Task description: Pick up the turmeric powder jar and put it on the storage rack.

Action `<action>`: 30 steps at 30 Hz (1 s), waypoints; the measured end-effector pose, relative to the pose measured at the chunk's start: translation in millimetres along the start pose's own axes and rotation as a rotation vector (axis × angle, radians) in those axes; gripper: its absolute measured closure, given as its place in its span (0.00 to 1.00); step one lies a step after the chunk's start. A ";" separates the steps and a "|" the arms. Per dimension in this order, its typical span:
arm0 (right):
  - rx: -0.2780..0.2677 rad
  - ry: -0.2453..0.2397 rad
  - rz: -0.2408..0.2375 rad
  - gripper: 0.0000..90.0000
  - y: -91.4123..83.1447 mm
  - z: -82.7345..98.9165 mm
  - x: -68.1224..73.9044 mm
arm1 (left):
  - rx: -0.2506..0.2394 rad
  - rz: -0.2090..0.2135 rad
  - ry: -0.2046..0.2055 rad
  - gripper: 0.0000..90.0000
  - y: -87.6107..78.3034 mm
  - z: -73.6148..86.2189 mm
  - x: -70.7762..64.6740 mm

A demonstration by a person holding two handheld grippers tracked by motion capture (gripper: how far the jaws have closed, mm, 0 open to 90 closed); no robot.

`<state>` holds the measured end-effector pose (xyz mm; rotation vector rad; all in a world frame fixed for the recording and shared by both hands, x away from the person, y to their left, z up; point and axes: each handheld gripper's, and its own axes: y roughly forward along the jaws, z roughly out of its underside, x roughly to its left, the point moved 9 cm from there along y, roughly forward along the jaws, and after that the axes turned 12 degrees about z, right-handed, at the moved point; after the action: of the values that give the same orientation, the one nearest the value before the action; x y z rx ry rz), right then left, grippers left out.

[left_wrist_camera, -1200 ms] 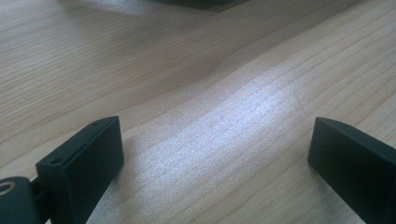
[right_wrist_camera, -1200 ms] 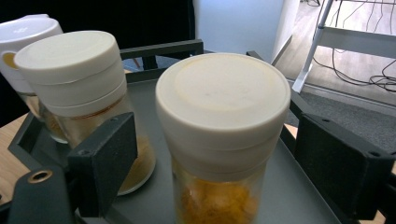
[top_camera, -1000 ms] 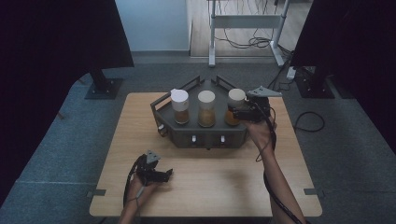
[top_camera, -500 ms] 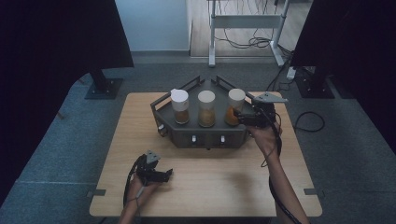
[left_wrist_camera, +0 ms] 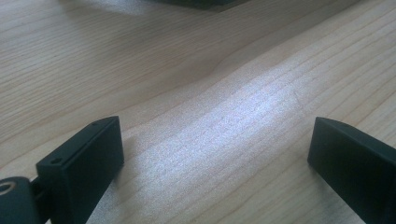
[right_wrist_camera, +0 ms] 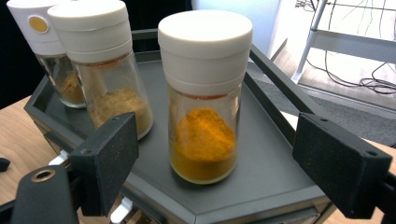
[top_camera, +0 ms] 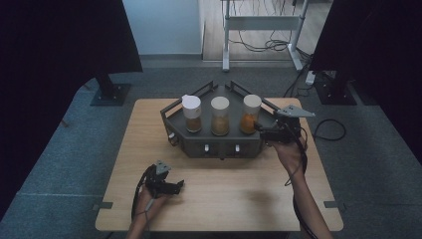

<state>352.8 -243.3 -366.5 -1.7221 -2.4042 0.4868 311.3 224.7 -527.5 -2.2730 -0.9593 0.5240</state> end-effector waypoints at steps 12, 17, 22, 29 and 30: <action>-0.004 -0.002 0.006 0.16 -16.2 12.2 -4.4 | 0.002 0.001 0.000 0.04 -0.2 -0.1 0.0; -0.006 -0.003 0.006 0.16 -22.7 16.0 -5.7 | 0.002 0.001 -0.001 0.04 -0.1 -0.1 -0.1; -0.007 -0.007 0.005 0.16 -29.1 19.4 -5.3 | 0.002 0.000 -0.002 0.04 -0.1 -0.1 -0.2; -0.007 -0.010 0.006 0.16 -35.7 24.6 -5.0 | 0.002 0.000 -0.002 0.04 -0.1 -0.1 -0.2; -0.007 -0.009 0.006 0.16 -36.6 25.6 -5.1 | 0.002 0.000 -0.002 0.04 -0.1 -0.1 -0.2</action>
<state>314.1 -263.2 -377.7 -1.7343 -2.4106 0.4892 311.2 224.6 -527.3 -2.2715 -0.9595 0.5274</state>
